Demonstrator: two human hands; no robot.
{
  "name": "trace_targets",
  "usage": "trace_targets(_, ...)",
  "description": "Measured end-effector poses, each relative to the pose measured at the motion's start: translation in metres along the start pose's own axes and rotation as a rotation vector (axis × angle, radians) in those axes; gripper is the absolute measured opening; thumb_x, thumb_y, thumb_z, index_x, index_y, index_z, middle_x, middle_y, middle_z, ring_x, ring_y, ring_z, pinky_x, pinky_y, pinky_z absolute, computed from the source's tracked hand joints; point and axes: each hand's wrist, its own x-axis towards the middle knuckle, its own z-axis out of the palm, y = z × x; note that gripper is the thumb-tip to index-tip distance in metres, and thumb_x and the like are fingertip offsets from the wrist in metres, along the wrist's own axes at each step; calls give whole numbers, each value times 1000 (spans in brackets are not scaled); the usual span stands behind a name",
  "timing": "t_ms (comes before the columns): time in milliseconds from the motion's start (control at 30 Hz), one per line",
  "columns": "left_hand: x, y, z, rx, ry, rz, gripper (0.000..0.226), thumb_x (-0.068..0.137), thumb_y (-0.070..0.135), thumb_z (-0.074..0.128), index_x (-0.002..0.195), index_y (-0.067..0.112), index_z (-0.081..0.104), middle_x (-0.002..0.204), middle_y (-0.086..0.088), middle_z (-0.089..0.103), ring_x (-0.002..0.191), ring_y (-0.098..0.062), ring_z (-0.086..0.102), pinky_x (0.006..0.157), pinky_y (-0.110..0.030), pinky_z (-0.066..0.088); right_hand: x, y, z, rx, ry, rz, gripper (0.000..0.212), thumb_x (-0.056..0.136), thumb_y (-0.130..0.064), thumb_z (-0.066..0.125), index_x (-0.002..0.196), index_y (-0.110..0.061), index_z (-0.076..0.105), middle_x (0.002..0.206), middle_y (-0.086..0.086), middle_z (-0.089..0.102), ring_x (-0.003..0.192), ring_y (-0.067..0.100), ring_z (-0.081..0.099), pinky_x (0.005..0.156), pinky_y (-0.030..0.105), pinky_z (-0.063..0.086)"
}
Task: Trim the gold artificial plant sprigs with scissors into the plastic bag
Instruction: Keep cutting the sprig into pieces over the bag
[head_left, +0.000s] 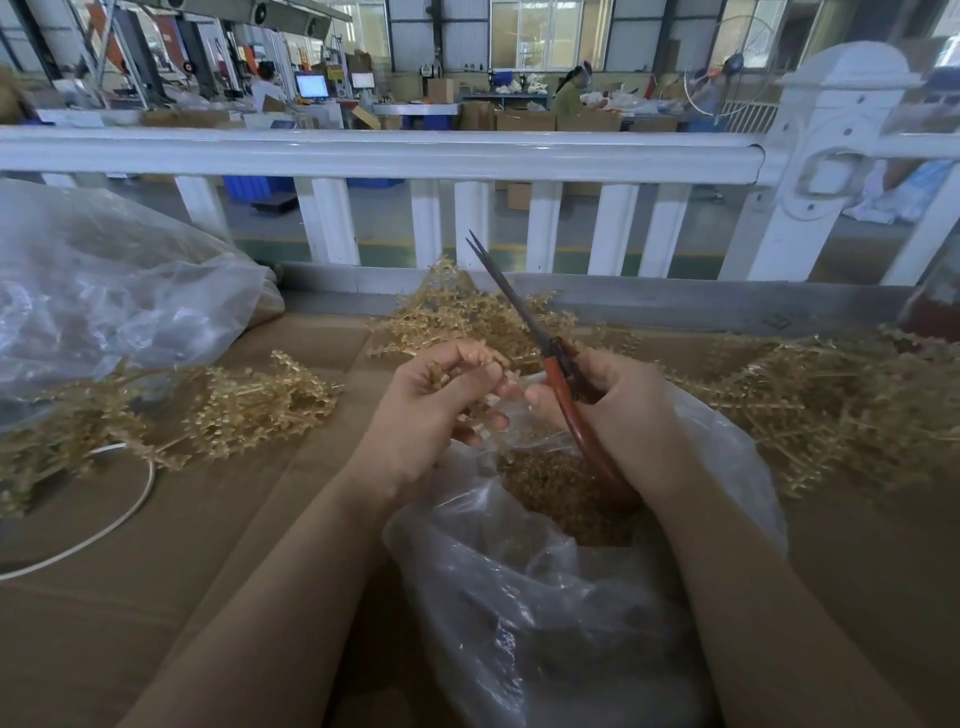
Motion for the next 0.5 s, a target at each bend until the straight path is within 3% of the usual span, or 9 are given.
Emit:
trace_targets(133, 1, -2, 2, -37, -18, -65, 8, 88, 32, 72, 86, 25, 68, 91, -12, 75, 66, -17, 69, 51, -22, 50, 2, -1, 2, 9, -81, 46, 6, 84, -28, 81, 80, -30, 77, 73, -3, 76, 65, 17, 74, 59, 29, 62)
trace_targets(200, 1, -1, -1, -90, -39, -148, 29, 75, 38, 83, 95, 23, 68, 96, -12, 76, 71, -18, 72, 54, -21, 52, 2, -1, 3, 21, -88, 69, 9, 86, -23, 79, 79, -29, 77, 72, -2, 76, 66, 21, 74, 61, 32, 63)
trace_targets(233, 2, -1, -3, -119, -50, -195, 37, 70, 35, 86, 99, 21, 68, 97, -12, 76, 74, -17, 73, 56, -20, 53, 3, 0, 2, 44, -76, 81, 8, 87, -23, 78, 79, -23, 76, 71, -1, 76, 67, 24, 74, 62, 35, 63)
trace_targets(300, 2, -1, -5, -170, -112, -257, 34, 66, 23, 86, 96, 17, 72, 91, -8, 77, 71, -13, 72, 55, -18, 52, 4, 0, 1, 80, -30, 85, 8, 87, -24, 78, 80, -20, 75, 72, 1, 76, 70, 28, 74, 68, 43, 63)
trace_targets(400, 0, -1, -4, -202, -215, -321, 18, 70, 3, 82, 87, 9, 77, 84, -8, 75, 68, -13, 69, 55, -19, 52, 4, 0, 0, 115, 25, 53, 13, 89, -24, 76, 79, -33, 76, 73, -3, 76, 68, 15, 74, 71, 37, 62)
trace_targets(500, -1, 1, -1, -315, -203, -368, 12, 73, -1, 75, 82, 7, 77, 81, -13, 75, 68, -15, 71, 56, -19, 53, 2, -4, 1, 148, 40, 38, 22, 90, -22, 75, 77, -40, 76, 73, -4, 76, 68, 11, 74, 66, 23, 59)
